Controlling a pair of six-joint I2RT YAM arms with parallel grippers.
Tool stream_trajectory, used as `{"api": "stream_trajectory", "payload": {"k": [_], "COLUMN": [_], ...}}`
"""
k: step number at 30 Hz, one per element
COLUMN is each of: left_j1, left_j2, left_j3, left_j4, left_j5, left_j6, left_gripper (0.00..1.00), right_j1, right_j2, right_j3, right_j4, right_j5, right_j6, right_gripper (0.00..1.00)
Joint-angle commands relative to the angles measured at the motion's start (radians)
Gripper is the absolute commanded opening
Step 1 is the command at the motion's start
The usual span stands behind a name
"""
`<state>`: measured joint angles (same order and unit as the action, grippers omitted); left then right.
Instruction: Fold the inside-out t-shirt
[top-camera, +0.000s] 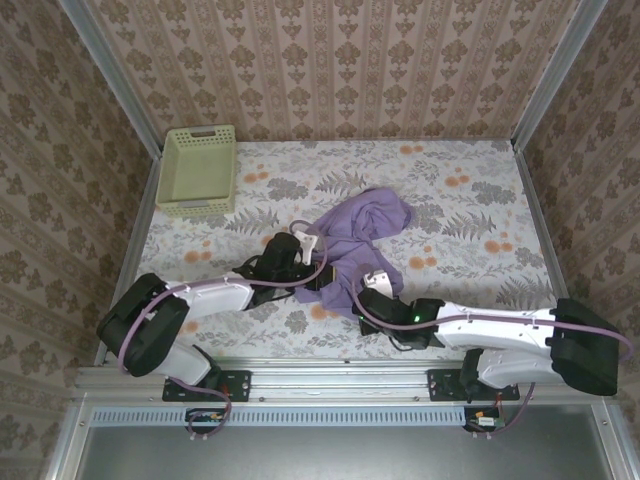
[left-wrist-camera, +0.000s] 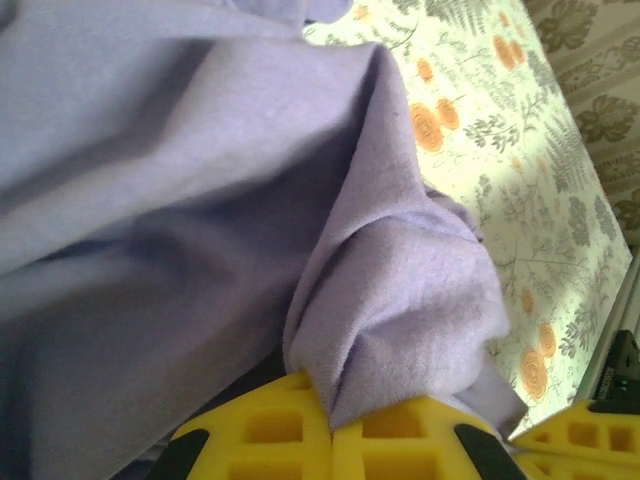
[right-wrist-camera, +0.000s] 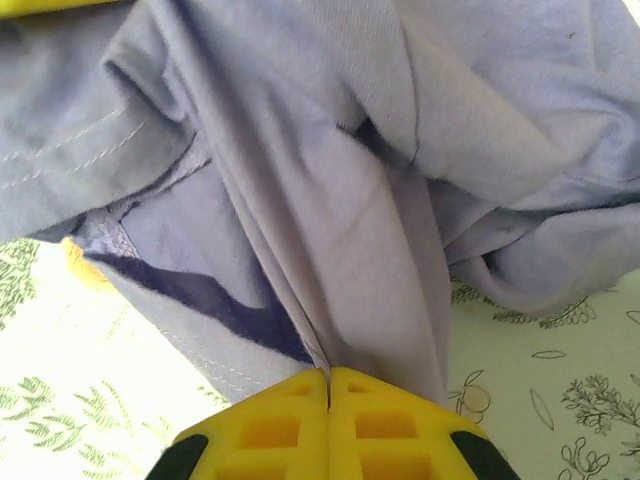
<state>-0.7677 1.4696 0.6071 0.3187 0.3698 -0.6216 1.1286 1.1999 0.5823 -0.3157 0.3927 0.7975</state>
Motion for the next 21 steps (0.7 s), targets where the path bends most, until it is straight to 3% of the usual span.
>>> {"api": "stream_trajectory", "payload": {"k": [1, 11, 16, 21], "left_j1": [0.038, 0.019, -0.019, -0.061], "left_j2": [0.036, 0.012, -0.039, -0.063], "left_j3": [0.066, 0.096, 0.072, 0.044], "left_j4": [-0.037, -0.191, -0.237, -0.214], "left_j5": [-0.019, -0.068, -0.085, -0.081], "left_j6": [-0.001, 0.074, 0.114, 0.108], "left_gripper": [0.01, 0.08, 0.18, 0.25], "right_j1": [0.036, 0.050, 0.050, 0.033], "right_j2": [-0.017, -0.036, -0.086, -0.019], "right_j3": [-0.050, -0.055, -0.012, 0.077], "right_j4": [-0.054, -0.041, -0.081, -0.094], "right_j5": [0.020, 0.017, 0.024, 0.026], "right_j6": [0.030, 0.029, -0.020, -0.068], "right_gripper": [0.02, 0.05, 0.23, 0.26]}}
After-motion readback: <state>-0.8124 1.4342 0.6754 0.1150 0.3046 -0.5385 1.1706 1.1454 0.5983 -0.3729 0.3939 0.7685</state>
